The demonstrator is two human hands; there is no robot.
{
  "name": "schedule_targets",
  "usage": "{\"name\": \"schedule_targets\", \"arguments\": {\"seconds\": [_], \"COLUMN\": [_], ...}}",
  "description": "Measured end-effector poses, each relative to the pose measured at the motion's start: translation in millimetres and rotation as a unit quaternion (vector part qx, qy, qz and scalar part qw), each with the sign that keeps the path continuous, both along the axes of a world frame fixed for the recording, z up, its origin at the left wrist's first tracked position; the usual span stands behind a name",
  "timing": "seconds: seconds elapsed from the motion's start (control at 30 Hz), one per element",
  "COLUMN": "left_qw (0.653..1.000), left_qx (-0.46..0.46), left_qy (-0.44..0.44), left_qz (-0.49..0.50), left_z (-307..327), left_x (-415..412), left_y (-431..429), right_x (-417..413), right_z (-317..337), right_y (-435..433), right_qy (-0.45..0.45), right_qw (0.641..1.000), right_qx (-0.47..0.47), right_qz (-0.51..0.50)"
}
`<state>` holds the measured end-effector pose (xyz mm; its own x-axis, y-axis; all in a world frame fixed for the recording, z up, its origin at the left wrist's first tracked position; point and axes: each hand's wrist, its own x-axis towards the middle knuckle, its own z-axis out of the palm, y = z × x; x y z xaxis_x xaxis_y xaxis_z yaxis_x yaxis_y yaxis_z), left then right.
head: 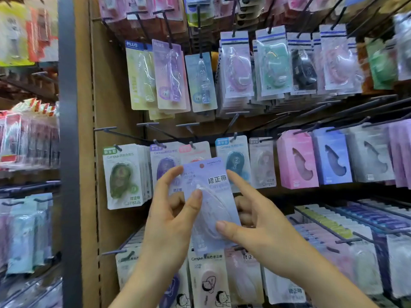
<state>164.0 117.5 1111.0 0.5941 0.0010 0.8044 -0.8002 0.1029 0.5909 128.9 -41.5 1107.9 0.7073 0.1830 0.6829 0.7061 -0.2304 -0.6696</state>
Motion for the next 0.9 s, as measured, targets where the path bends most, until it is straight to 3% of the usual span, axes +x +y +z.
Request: {"name": "schedule_targets", "arguments": {"seconds": [0.1, 0.17, 0.23, 0.37, 0.6, 0.77, 0.9], "left_qw": [1.0, 0.999, 0.998, 0.995, 0.988, 0.988, 0.975], "left_qx": [0.019, 0.03, 0.056, 0.089, 0.119, 0.112, 0.135], "left_qy": [-0.022, -0.033, -0.036, -0.052, -0.081, -0.091, -0.132], "left_qz": [-0.012, -0.017, -0.015, 0.006, 0.05, 0.047, 0.12], "left_z": [0, 0, 0, 1, 7, 28, 42], "left_x": [-2, -2, -1, 7, 22, 19, 30], "left_y": [-25, -44, -65, -101, -130, -135, -134], "right_x": [-9, -17, -20, -13, -5, 0, 10], "right_z": [-4, -4, -5, -7, -1, 19, 34], "right_y": [-22, -31, -42, -76, -118, -123, -114], "right_qy": [-0.032, -0.054, -0.051, -0.041, -0.07, -0.146, -0.17], "right_qw": [0.987, 0.94, 0.916, 0.932, 0.937, 0.905, 0.892], "right_qx": [-0.084, -0.207, -0.237, -0.161, -0.135, -0.157, -0.162], "right_qz": [-0.137, -0.265, -0.32, -0.323, -0.315, -0.367, -0.387]}}
